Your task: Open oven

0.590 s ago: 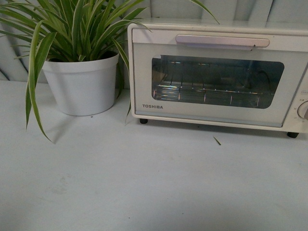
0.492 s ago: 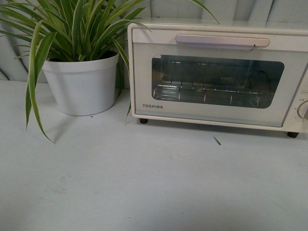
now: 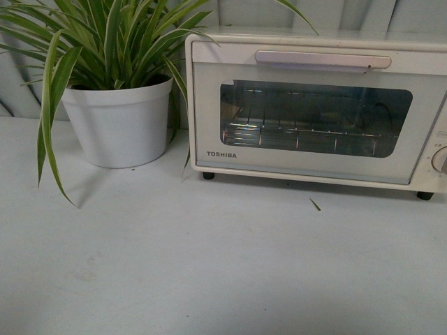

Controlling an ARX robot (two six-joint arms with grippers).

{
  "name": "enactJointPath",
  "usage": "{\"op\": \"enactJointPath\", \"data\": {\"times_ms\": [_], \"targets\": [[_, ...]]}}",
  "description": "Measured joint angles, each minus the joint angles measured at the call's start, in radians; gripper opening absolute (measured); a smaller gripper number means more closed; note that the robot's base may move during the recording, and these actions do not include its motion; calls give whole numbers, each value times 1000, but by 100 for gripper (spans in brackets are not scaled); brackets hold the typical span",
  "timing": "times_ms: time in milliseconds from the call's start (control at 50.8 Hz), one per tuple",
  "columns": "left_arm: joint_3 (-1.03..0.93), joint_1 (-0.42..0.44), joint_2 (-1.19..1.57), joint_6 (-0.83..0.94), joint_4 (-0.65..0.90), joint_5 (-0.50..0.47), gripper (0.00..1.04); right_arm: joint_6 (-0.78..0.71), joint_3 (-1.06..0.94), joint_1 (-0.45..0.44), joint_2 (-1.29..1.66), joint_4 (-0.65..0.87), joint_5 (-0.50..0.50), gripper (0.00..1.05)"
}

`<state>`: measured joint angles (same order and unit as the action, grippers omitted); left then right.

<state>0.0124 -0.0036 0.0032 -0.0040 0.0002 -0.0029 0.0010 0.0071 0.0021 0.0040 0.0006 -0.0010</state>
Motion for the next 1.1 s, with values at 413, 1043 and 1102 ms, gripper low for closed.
{"op": "enactJointPath", "data": {"times_ms": [413,1043,1102], "targets": [[164,-249,632,-571,212,-107,98,0,0,0,0,0,0,95],[645,-544,1633,-1052,570,-100,98,0,0,0,0,0,0,95],[669,-550,1658,-1069,570,-101,98,0,0,0,0,0,0,95]]}}
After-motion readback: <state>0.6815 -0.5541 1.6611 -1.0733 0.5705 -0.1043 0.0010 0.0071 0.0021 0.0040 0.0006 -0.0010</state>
